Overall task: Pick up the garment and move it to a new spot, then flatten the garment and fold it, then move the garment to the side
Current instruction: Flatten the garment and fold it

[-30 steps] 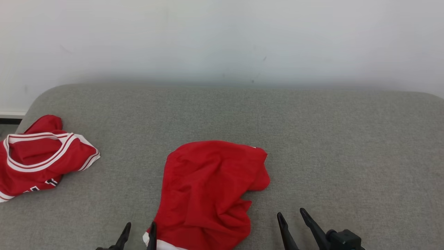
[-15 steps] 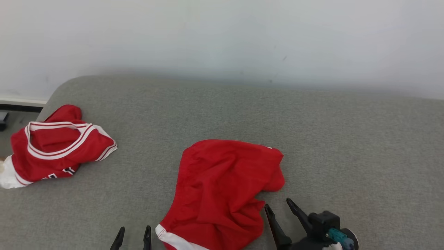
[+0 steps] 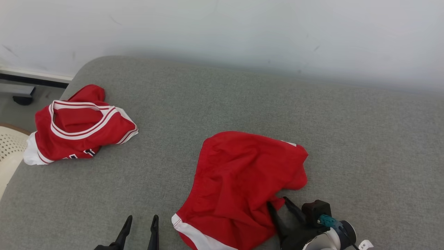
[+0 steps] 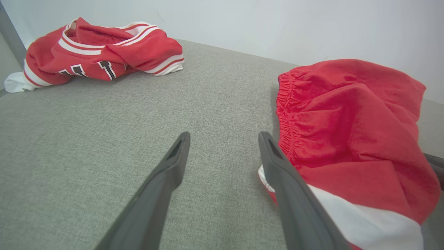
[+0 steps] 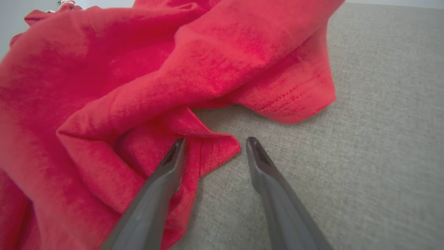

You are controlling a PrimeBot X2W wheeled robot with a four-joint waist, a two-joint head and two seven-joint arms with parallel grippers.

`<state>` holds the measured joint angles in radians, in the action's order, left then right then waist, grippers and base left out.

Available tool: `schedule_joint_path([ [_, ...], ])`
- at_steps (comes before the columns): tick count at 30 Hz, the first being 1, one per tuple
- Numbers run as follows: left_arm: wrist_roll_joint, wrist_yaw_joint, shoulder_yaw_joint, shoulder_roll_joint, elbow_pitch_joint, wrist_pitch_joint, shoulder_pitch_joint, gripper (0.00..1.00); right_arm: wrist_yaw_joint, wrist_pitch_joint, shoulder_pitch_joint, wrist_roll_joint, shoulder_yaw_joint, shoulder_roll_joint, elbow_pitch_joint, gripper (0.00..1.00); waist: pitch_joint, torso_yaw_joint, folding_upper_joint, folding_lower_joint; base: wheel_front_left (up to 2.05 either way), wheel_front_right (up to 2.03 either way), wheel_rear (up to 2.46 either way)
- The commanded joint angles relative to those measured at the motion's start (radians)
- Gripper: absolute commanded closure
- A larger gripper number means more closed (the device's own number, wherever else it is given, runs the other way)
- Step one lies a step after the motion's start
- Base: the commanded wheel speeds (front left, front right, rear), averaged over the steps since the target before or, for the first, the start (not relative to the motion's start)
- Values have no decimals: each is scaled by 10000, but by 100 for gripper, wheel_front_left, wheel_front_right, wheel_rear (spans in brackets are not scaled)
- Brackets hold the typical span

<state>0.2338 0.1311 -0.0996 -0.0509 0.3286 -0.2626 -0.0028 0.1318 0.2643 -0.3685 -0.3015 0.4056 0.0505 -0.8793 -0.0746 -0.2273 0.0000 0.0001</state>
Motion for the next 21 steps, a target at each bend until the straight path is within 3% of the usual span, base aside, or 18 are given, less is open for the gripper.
schedule_joint_path([
  [1, 33, -19, -20, 7, -35, -23, -50, 0, -22, 11, -63, -47, 30, -2, -22, 100, -100, -99, 0, -1, 0, 0, 0],
  [7, 171, -30, 40, 8, -71, -23, -90, 0, -22, 13, -284, -39, -92, 3, 170, 100, -196, 22, 0, -1, 0, 0, 0],
  [21, 451, -134, 66, 8, 17, -23, 241, 0, -22, 14, 1680, 448, -2590, 872, 3258, 100, 184, 1212, 0, -1, 0, 0, 0],
])
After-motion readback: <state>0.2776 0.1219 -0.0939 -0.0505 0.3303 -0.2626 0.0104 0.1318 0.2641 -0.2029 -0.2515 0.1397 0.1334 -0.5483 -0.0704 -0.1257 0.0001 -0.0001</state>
